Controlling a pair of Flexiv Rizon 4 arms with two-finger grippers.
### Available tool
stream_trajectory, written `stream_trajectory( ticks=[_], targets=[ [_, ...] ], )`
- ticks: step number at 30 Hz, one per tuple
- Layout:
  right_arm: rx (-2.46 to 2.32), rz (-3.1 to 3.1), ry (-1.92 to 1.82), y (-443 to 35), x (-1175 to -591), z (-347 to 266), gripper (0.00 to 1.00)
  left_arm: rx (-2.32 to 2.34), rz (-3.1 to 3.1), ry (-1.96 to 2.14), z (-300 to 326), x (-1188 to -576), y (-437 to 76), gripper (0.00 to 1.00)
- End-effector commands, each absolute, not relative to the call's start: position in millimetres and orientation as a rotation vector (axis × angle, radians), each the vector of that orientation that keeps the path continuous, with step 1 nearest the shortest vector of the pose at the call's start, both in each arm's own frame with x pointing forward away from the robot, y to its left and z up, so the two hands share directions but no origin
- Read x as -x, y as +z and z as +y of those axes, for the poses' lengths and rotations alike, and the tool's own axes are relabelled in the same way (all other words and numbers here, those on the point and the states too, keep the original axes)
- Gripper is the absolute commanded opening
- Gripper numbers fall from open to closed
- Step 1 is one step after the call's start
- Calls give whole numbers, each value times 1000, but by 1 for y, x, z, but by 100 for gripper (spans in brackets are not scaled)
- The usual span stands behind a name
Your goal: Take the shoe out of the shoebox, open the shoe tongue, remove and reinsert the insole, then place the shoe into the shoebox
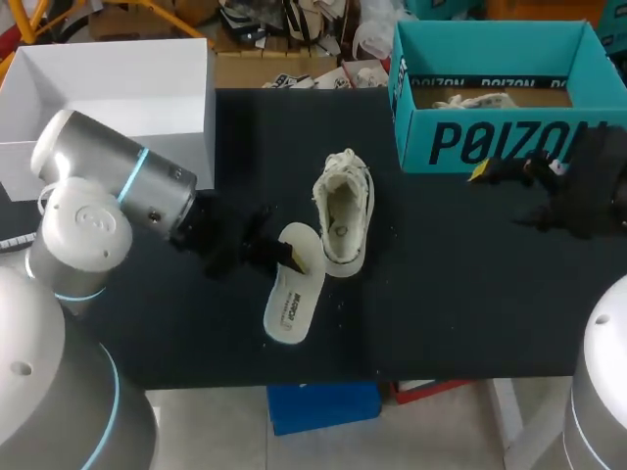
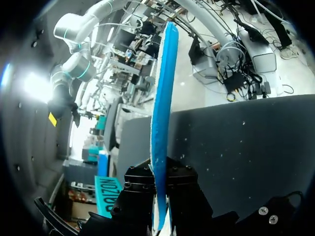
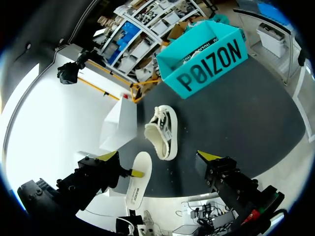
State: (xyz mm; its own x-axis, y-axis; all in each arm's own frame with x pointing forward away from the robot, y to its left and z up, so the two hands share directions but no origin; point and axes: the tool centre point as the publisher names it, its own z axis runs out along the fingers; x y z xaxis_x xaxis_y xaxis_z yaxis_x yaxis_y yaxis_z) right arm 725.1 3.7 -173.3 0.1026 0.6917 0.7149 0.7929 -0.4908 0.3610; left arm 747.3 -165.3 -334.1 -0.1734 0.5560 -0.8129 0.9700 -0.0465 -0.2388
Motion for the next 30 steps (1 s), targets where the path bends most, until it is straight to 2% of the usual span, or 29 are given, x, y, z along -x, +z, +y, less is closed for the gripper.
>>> stream_trajectory(
  ticks=[1, 30],
  targets=[
    [2243, -1520, -1348, -173, -724, 3, 100, -1671, 1763, -1186, -180, -775, -337, 0],
    [2243, -1520, -1348, -173, -724, 3, 100, -1782, 1819, -1275, -219, -812, -354, 0]
  ],
)
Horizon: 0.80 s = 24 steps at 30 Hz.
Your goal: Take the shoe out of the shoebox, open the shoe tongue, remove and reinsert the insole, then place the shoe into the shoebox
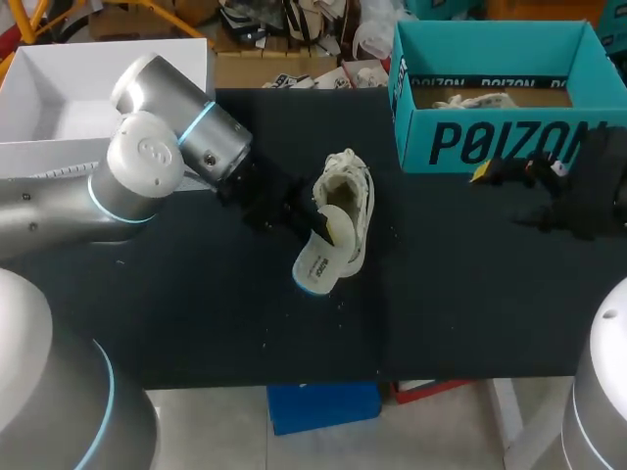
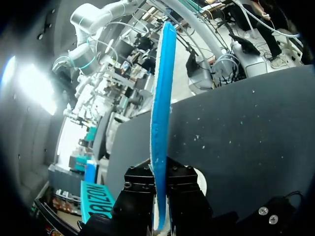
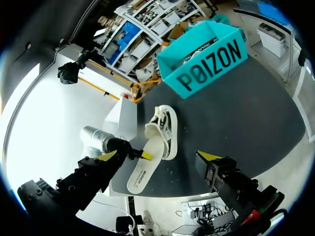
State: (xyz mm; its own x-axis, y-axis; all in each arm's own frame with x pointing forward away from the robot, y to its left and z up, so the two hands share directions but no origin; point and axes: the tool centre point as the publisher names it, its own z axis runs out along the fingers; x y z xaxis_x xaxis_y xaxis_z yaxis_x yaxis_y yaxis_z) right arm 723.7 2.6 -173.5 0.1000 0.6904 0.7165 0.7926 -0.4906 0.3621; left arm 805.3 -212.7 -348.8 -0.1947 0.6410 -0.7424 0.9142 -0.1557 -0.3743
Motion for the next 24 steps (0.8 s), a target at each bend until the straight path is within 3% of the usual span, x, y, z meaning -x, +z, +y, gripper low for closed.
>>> stream_trajectory(
  ticks=[1, 24],
  targets=[
    [2243, -1520, -1348, -173, -724, 3, 100, -1783, 1821, -1272, -219, -813, -355, 0],
    [2243, -1520, -1348, -173, -724, 3, 100, -1784, 1886, -1229, -231, -846, -380, 0]
  ],
)
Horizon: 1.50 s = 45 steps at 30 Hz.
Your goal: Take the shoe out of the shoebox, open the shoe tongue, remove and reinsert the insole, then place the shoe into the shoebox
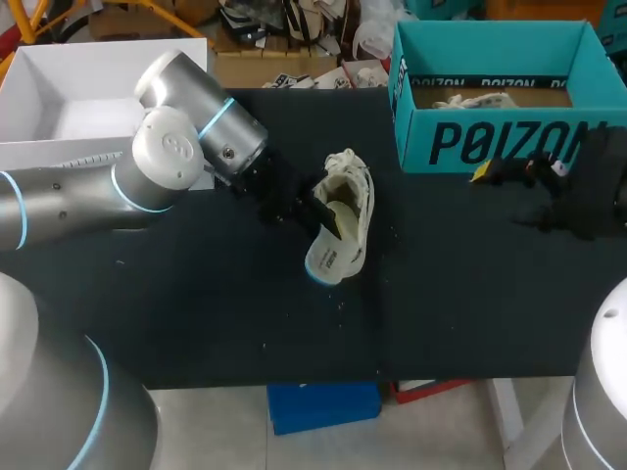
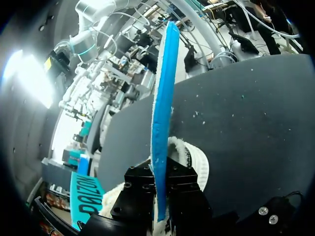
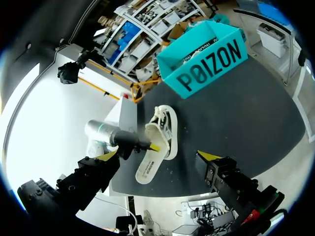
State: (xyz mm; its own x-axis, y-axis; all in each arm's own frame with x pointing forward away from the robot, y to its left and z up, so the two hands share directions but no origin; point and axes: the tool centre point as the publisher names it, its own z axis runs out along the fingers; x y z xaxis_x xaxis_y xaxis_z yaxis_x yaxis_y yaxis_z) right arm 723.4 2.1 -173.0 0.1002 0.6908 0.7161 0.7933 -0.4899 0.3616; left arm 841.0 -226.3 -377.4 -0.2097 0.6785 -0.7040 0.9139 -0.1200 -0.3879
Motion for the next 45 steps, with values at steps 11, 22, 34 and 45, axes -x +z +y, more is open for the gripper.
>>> stream_trajectory(
  ticks=[11, 22, 34, 45],
  targets=[
    [2243, -1520, -1348, -173, -724, 3, 100, -1756, 1939, -1176, -224, -862, -385, 19],
    [2243, -1520, -1348, -173, -724, 3, 100, -1795, 1873, -1138, -211, -840, -361, 41],
    [2243, -1520, -1348, -173, -724, 3, 100, -1846, 1828, -1135, -201, -813, -354, 40],
    [2243, -1520, -1348, -173, -724, 3, 100, -1920, 1765, -1168, -210, -793, -356, 34]
  ],
)
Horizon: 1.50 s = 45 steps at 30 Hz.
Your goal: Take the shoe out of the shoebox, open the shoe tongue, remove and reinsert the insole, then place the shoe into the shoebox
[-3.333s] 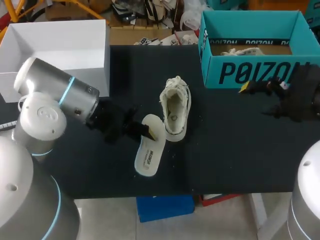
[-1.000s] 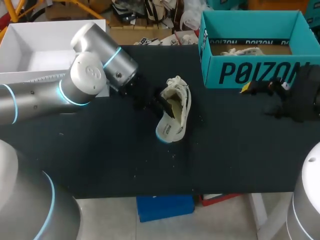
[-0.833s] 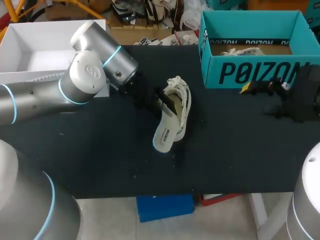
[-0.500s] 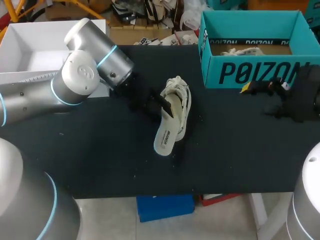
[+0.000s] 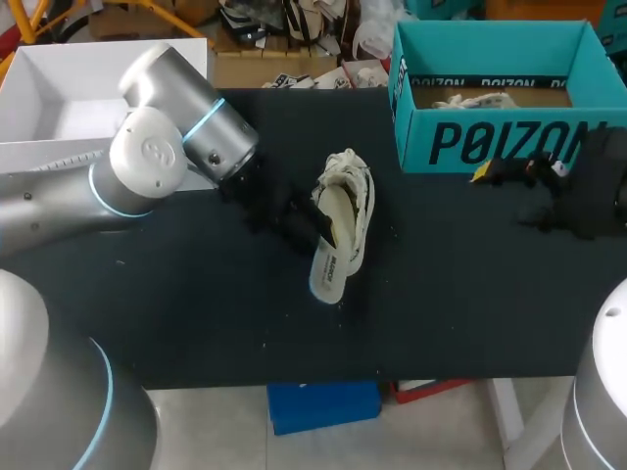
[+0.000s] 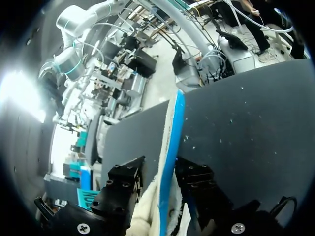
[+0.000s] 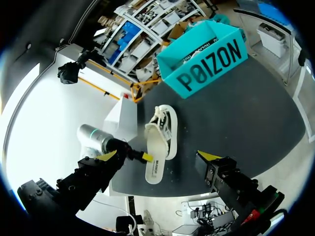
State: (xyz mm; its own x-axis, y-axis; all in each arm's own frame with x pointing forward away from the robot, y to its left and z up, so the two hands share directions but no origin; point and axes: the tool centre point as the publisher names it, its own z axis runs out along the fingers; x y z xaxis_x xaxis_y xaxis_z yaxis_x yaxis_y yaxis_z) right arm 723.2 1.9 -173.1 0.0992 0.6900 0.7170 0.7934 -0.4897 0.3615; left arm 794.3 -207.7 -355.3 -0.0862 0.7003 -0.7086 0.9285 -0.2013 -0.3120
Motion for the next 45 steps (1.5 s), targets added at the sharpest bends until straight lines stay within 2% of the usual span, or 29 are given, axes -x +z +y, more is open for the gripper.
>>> stream_trajectory(
  ticks=[1, 3, 17, 30, 45],
  targets=[
    [2243, -1520, -1348, -173, -724, 3, 100, -1927, 1749, -1170, -210, -792, -355, 27],
    [2243, -1520, -1348, -173, -724, 3, 100, -1919, 1737, -1175, -210, -792, -353, 0],
    [2243, -1520, -1348, -173, -724, 3, 100, -1812, 1655, -1349, -216, -794, -340, 0],
    [2243, -1520, -1348, -173, -724, 3, 100, -1887, 1633, -1350, -215, -780, -329, 0],
    [2243, -1520, -1348, -173, -724, 3, 100, -1989, 1630, -1427, -217, -766, -341, 0]
  ],
)
